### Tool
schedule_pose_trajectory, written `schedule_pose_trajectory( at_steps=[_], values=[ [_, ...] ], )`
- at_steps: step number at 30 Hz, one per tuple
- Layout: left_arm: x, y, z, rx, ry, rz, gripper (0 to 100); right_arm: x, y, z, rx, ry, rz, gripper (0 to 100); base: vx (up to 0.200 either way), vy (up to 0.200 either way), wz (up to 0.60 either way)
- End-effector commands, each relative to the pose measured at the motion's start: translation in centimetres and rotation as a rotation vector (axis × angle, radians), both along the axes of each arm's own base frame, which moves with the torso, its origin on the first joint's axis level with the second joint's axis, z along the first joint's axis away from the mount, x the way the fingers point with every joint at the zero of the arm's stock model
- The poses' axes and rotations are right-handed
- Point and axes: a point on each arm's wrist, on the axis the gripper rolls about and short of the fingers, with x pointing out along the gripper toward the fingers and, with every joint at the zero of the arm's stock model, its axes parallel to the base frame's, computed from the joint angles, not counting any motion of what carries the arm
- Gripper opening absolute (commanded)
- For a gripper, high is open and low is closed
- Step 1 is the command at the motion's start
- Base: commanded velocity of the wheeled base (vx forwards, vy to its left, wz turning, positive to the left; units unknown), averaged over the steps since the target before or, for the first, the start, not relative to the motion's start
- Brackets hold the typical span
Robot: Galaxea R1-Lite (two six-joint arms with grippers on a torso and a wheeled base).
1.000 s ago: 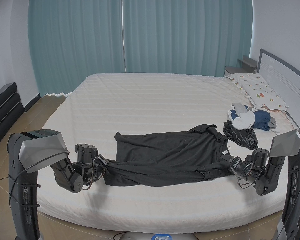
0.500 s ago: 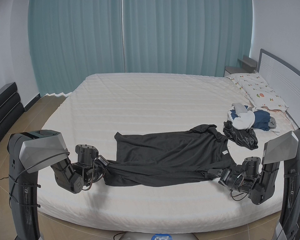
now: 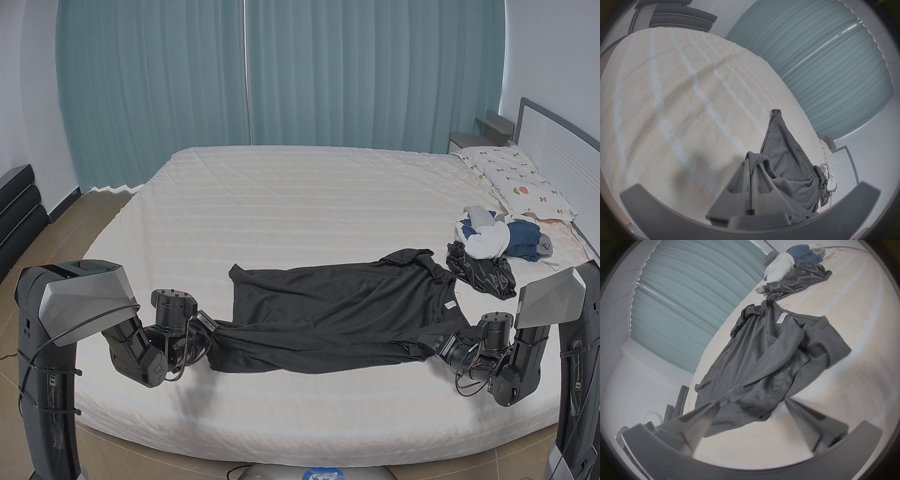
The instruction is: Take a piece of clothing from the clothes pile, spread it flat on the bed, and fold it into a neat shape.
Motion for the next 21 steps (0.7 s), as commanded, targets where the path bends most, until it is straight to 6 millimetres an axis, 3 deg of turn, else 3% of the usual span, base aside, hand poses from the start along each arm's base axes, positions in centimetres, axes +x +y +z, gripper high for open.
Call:
schedule_pose_trajectory(
  at_steps=[1,17,21],
  values=[
    [0.0,0.0,0.0,0.0,0.0,0.001,0,0.0,0.0,-0.1,-0.007,-0.003,-0.013,0,0.0,0.0,0.0],
    [-0.3,0.0,0.0,-0.002,0.007,0.001,0,-3.1,-0.4,3.7,-0.074,0.014,0.007,0,0.0,0.0,0.0],
    [-1.7,0.2,-0.2,0.007,0.015,-0.004,0,-6.2,-2.0,4.9,-0.074,0.071,-0.022,0,0.0,0.0,0.0]
  ],
)
